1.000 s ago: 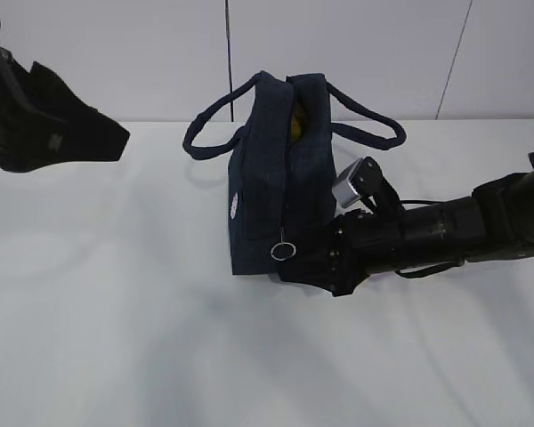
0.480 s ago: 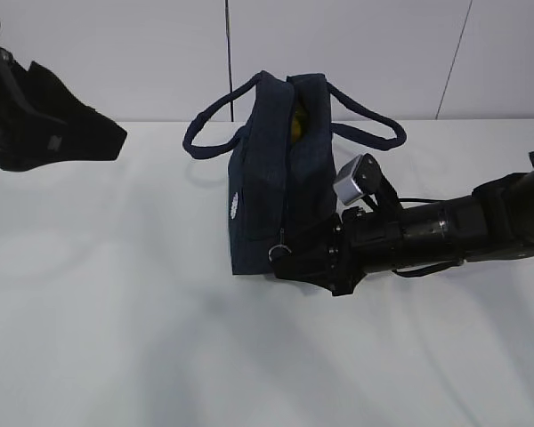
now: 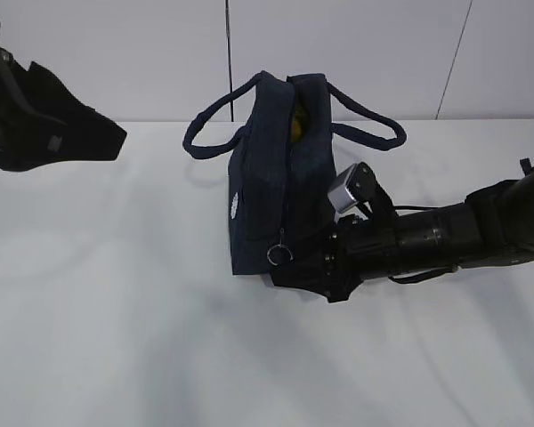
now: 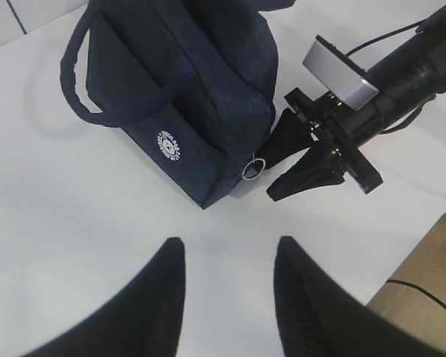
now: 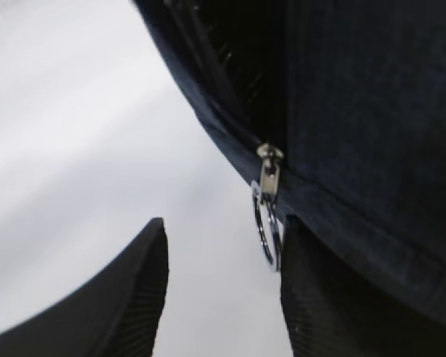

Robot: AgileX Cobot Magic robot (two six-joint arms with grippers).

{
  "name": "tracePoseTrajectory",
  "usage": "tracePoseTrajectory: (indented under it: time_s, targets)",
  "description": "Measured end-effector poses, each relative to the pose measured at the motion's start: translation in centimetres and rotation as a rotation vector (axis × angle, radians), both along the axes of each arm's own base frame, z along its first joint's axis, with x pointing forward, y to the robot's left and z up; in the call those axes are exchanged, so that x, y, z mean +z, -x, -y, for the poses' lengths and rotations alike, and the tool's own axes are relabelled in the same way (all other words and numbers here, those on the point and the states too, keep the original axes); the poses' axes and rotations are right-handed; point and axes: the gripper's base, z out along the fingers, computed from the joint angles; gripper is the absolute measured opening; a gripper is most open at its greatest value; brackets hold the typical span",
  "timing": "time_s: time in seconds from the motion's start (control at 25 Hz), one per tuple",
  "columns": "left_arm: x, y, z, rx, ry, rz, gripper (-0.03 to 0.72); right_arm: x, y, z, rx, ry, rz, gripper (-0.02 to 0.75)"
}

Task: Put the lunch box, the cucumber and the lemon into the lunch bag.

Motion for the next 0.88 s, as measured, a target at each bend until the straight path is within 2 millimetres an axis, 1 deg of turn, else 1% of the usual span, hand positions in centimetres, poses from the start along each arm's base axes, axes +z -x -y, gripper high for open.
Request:
tracePoseTrajectory:
  time_s: [0.4, 0.52, 0.76, 0.88]
  targets:
    - [0.0, 0.0, 0.0, 0.000, -0.002, 0.001, 0.267, 0.1, -0.1, -0.4, -0.003, -0.007, 0.030, 0.368]
    - [0.0, 0.0, 0.0, 0.000, -0.002, 0.001, 0.267, -0.4, -0.1, -0.4, -0.006, -0.004, 0.017, 0.365]
    - [0.0, 0.0, 0.0, -0.001, -0.004, 0.000, 0.267, -1.2, 0.0, -0.4, -0.005, -0.002, -0.005, 0.272]
    - [0.0, 0.0, 0.0, -0.001, -0.004, 0.000, 0.267, -1.0, 0.0, -0.5, 0.003, -0.020, -0.001, 0.252]
